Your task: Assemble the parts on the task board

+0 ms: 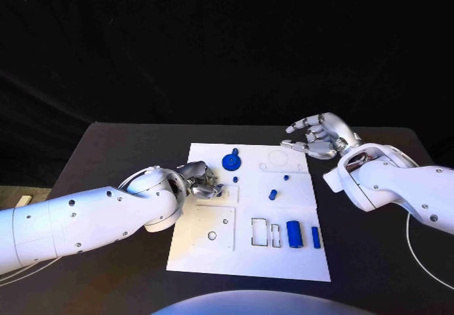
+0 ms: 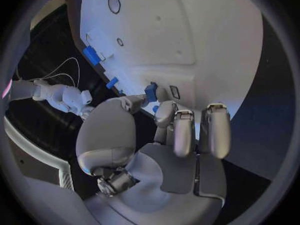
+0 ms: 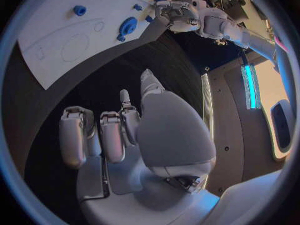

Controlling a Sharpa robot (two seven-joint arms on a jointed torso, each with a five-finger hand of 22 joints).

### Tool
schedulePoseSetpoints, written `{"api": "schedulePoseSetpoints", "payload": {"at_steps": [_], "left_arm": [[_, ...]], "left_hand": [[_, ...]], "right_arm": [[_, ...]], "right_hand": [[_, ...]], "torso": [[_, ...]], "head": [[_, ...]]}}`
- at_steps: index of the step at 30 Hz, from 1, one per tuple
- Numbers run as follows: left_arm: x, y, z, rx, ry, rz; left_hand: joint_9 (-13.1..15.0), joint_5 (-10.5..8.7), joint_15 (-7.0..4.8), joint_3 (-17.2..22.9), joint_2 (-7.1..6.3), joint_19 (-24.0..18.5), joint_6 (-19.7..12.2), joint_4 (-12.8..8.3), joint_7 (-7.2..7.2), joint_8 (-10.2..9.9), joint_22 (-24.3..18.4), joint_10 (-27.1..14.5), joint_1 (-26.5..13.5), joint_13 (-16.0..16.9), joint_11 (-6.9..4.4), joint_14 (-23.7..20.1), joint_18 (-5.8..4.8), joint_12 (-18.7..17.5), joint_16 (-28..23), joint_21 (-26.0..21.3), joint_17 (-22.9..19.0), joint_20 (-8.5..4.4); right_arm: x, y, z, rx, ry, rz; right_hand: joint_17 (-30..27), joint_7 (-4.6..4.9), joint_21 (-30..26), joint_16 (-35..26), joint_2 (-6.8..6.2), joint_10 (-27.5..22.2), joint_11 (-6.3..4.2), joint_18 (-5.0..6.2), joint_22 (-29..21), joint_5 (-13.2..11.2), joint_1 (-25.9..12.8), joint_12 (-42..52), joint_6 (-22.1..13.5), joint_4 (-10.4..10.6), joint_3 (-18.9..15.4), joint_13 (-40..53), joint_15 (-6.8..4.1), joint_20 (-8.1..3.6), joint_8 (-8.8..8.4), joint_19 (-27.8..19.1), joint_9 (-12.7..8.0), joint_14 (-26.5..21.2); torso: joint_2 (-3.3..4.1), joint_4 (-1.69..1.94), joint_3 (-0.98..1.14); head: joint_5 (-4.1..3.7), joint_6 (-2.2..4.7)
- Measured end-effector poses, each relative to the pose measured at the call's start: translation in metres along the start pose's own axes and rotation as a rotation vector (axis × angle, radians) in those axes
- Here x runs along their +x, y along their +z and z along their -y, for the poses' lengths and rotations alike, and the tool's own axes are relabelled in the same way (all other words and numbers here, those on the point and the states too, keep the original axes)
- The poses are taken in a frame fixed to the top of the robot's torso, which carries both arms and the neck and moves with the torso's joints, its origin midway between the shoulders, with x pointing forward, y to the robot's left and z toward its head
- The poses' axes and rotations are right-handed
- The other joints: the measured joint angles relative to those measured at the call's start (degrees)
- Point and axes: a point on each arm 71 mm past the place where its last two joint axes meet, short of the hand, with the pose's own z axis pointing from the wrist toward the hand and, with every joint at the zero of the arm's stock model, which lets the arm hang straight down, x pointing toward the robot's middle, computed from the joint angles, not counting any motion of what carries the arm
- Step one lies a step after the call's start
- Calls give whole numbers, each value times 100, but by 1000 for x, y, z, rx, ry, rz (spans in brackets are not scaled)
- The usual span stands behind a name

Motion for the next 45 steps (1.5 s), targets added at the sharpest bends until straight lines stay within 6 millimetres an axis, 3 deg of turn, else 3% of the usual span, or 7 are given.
{"api": "schedulePoseSetpoints", "payload": {"at_steps": [25,37,45], "left_arm": [[0,0,0,-4,-6,-2],[0,0,-1,-6,-12,-2],[0,0,-1,-7,-20,2]], "left_hand": [[17,0,0,-494,137,0,22,21,19,-94,0,-1,-285,6,0,0,2,0,0,0,0,0],[40,0,0,-662,285,-1,22,15,19,-94,5,0,-509,21,0,0,2,21,0,0,0,0],[57,0,0,-700,283,-1,22,22,19,-94,4,-1,-598,20,0,0,3,21,0,0,0,0]], "right_arm": [[0,0,0,-3,0,2],[0,-1,1,-4,0,2],[1,-1,1,-4,0,1]], "right_hand": [[-1,-21,0,0,0,0,0,0,-2,0,0,0,-21,0,0,4,0,0,0,0,0,0],[-2,-21,0,0,0,0,0,0,3,0,0,0,-21,0,0,3,0,0,0,0,-1,0],[-2,-21,0,0,0,0,0,0,2,0,0,0,-21,0,0,2,0,0,0,0,-1,0]], "torso": [[-1,3,-2],[0,4,-4],[0,3,-4]], "head": [[-6,15],[-10,21],[-7,32]]}}
